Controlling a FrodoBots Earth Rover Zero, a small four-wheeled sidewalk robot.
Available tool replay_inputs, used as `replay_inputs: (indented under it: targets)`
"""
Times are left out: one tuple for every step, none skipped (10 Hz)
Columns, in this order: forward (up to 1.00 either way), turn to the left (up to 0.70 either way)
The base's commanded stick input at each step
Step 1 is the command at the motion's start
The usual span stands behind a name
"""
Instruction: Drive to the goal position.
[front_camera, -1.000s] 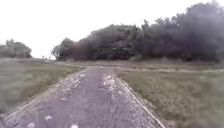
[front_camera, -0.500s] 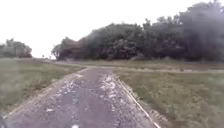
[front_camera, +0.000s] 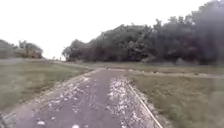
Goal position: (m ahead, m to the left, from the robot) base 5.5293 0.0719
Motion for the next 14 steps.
replay_inputs:
  targets:
    - [0.85, 0.01]
    - [0.85, 0.01]
    - [0.85, 0.01]
    - [0.85, 0.01]
    - [0.85, 0.01]
    - [0.85, 0.01]
    - [0.85, 0.01]
    - [0.85, 0.01]
    - [0.85, 0.01]
    - [0.85, 0.01]
    - [0.85, 0.01]
    - [0.85, 0.01]
    - [0.85, 0.01]
    - [0.85, 0.01]
